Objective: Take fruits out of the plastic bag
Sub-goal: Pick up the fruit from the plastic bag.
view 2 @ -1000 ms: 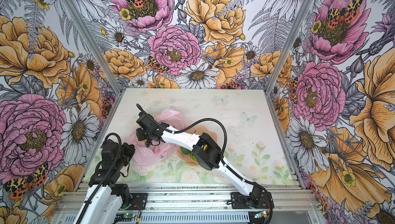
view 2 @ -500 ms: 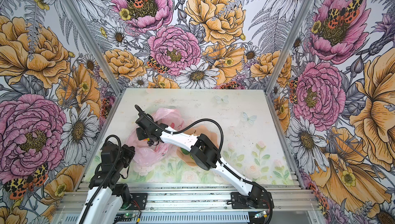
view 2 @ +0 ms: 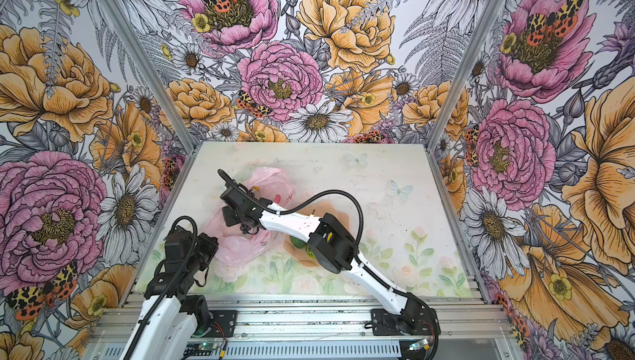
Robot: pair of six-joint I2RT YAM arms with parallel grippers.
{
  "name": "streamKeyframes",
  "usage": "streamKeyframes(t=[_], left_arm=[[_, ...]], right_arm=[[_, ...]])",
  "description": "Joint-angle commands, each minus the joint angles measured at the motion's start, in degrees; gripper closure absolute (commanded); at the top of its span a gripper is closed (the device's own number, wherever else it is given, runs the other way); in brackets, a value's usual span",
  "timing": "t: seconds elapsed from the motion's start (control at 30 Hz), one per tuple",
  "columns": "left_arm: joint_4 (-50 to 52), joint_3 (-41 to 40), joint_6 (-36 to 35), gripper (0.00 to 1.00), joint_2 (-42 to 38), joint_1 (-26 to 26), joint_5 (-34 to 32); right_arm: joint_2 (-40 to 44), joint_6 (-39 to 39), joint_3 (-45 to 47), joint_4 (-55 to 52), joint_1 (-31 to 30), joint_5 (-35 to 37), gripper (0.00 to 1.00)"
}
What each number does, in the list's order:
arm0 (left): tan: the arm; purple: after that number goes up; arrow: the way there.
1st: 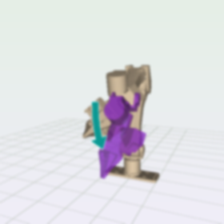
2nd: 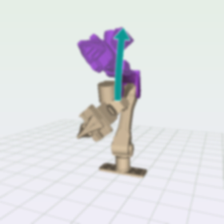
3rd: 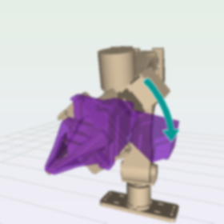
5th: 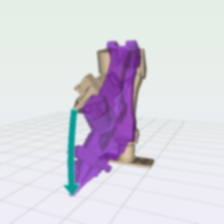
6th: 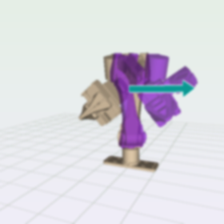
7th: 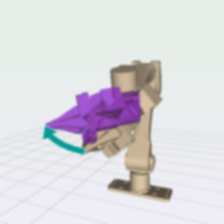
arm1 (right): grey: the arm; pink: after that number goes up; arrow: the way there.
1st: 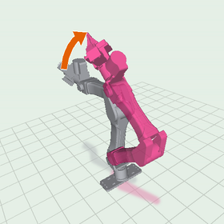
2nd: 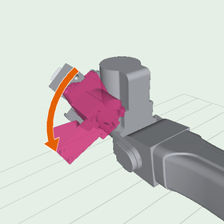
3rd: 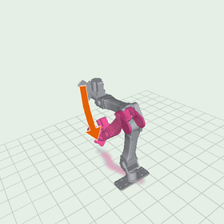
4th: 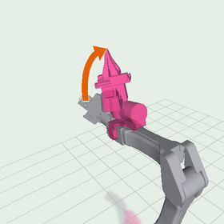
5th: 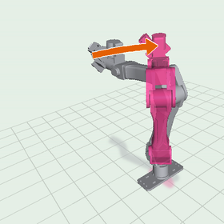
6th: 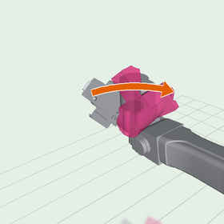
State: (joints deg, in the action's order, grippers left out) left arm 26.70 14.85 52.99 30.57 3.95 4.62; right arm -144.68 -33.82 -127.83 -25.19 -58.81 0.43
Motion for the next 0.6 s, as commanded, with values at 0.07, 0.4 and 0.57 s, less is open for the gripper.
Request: streamKeyframes(t=[0.07,0.4,0.57], left_arm=[[-2.4,-0.1,-1.6,1.0,0.5,0.3,1.5],[-2.2,-2.1,-0.9,1.0,-1.2,0.0,3.0],[-2.0,-2.3,-0.7,1.0,-1.6,-0.4,2.9]], right_arm=[[4.0,-0.5,2.8,-0.8,0.4,3.0,0.52],[-2.8,-0.2,-4.4,-0.8,1.6,2.9,0.54],[-5.7,-0.5,-7.6,-0.8,2.5,2.3,0.57]])
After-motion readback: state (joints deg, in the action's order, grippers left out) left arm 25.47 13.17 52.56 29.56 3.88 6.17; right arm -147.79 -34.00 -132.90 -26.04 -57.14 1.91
